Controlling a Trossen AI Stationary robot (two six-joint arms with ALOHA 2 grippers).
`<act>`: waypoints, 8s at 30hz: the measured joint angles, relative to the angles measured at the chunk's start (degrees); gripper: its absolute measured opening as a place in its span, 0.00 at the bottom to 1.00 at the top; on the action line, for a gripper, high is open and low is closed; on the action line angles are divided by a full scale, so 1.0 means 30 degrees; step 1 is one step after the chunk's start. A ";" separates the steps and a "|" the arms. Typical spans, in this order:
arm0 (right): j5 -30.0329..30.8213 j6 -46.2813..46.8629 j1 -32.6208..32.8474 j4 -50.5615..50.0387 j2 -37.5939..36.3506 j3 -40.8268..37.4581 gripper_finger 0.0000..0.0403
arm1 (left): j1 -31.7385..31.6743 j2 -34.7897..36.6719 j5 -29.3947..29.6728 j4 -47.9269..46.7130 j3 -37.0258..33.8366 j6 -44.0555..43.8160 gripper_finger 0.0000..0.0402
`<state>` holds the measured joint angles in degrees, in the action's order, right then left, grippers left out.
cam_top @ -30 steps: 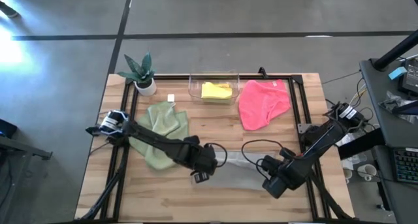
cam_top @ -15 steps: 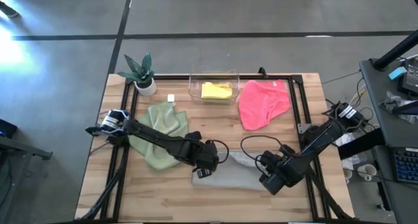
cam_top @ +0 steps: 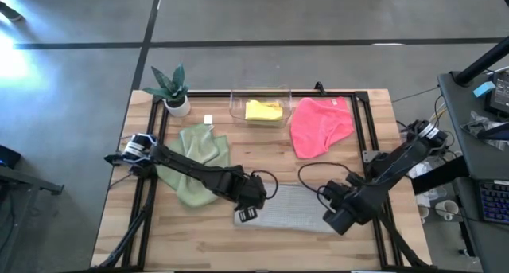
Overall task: Fold microfiber towels
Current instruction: Fold the gray microfiber cloth
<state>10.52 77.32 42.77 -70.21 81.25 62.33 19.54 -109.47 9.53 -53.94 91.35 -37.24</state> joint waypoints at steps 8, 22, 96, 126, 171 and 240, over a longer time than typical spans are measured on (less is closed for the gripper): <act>0.0022 0.0041 0.1134 0.1889 -0.1056 -0.0117 0.19 | 0.0515 -0.0007 -0.0010 0.4079 -0.2054 -0.1609 0.33; 0.0061 -0.0488 0.1207 0.2929 -0.1056 -0.0160 0.15 | 0.0043 -0.0138 -0.0220 0.5590 -0.5028 -0.1973 0.08; 0.1037 -0.0774 -0.2021 0.3022 -0.1056 -0.0175 0.14 | -0.5486 0.0313 -0.0529 1.0251 -0.8356 0.7028 0.00; 0.1529 -0.0004 -0.2145 0.2810 -0.1056 -0.0175 0.14 | -0.3878 0.1785 -0.0491 1.8579 -0.8203 0.7090 0.00; 0.2844 -0.2127 -0.2524 0.8017 0.0313 -0.1831 0.14 | -0.1227 -0.1846 -0.0209 1.5665 -0.7821 0.4449 0.00; 0.1328 -2.4308 -0.3151 2.2918 0.2773 -0.1800 0.40 | 0.4645 0.0717 0.1081 0.5963 -0.2848 0.4533 0.40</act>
<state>14.50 4.39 33.32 -1.46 89.57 56.93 33.47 -107.32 12.77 -36.05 82.81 -23.64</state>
